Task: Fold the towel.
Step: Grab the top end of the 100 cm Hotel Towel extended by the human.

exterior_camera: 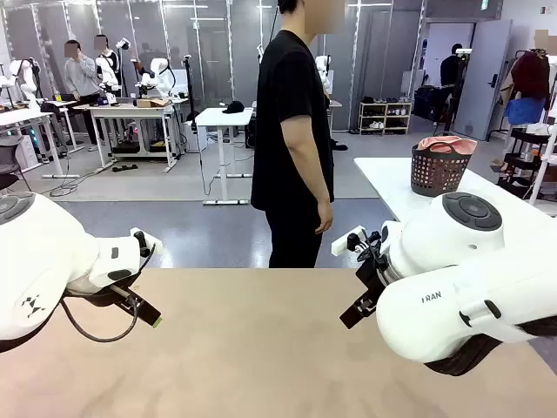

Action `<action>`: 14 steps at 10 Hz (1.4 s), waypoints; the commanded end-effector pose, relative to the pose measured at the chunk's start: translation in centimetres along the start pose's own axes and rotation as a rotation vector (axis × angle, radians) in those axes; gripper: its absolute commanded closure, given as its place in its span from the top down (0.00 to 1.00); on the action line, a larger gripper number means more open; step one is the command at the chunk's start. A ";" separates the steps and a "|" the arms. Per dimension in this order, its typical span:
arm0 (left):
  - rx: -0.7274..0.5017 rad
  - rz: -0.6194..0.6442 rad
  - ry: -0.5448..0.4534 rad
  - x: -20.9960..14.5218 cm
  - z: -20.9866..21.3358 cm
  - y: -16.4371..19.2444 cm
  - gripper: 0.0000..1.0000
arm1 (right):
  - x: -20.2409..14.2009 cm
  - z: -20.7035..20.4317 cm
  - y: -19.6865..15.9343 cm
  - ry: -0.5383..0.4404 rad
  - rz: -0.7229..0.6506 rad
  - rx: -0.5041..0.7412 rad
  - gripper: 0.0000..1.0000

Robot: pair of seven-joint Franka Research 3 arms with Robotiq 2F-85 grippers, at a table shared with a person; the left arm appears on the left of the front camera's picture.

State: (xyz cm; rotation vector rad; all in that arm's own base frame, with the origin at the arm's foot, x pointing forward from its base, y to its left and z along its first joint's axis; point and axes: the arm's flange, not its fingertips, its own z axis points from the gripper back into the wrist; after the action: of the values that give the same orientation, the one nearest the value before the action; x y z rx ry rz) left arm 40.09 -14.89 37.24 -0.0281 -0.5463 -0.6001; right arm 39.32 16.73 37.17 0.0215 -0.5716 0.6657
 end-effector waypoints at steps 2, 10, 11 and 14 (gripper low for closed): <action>0.000 0.000 0.000 0.0 0.0 0.0 1.00 | 0.0 0.0 0.0 0.000 0.000 0.000 1.00; 0.000 0.000 0.000 0.0 0.0 0.0 1.00 | 0.0 0.0 0.0 0.000 0.000 0.000 1.00; 0.000 -0.001 0.000 0.0 0.0 0.0 1.00 | 0.0 0.0 0.0 0.000 0.002 0.000 1.00; -0.131 0.037 -0.047 1.5 4.9 3.8 1.00 | 3.5 6.2 -2.4 -0.066 0.035 0.034 1.00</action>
State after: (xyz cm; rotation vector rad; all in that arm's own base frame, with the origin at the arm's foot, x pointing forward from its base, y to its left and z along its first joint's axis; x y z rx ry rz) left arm 40.46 -13.75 40.53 -0.1118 -0.5708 -0.5716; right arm 39.92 16.58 41.93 0.0293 -0.6323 0.6676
